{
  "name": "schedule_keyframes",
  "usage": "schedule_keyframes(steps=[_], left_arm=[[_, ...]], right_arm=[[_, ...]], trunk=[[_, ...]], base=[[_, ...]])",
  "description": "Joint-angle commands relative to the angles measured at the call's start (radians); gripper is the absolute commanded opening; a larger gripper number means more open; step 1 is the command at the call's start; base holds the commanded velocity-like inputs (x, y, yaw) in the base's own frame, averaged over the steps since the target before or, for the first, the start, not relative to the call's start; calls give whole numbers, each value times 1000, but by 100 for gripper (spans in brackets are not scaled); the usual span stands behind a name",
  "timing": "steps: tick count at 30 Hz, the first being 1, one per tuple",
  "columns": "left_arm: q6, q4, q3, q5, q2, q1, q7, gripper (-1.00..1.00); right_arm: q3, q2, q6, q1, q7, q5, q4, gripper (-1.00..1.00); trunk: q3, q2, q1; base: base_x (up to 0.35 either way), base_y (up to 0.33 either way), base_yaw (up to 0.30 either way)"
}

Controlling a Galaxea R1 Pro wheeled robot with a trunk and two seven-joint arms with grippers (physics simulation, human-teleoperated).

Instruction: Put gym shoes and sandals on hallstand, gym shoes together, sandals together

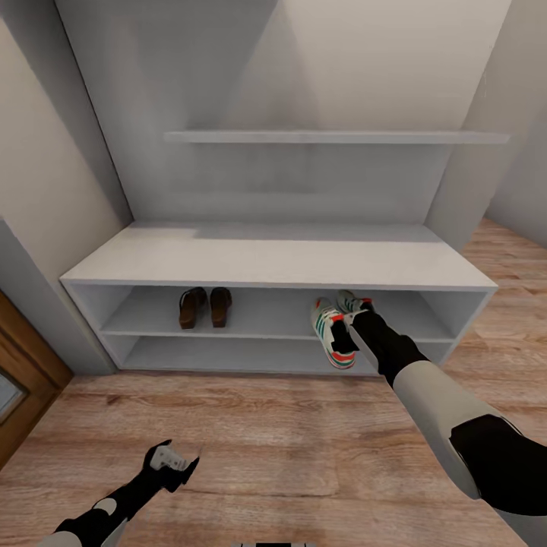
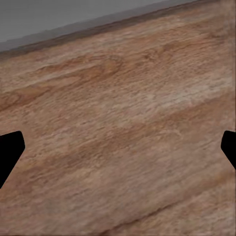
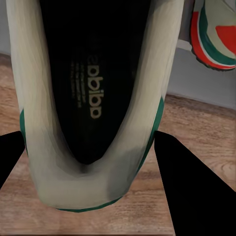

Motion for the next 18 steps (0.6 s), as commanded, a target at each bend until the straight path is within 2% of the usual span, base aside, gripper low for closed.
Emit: schedule_keyframes(steps=[1,6,18], left_arm=[[0,3,-1,-14,8,0,-32,100],[1,7,-2,-31,17,0,-88,100],[1,7,-1,-31,19,0,-107,100]], right_arm=[[0,0,0,0,-1,-1,2,-100],[0,0,-1,0,-1,-1,6,-100],[0,0,-5,0,-1,-2,7,-100]], trunk=[[0,0,0],[0,0,0],[0,0,0]], base=[[1,0,0],[0,0,0],[0,0,0]])
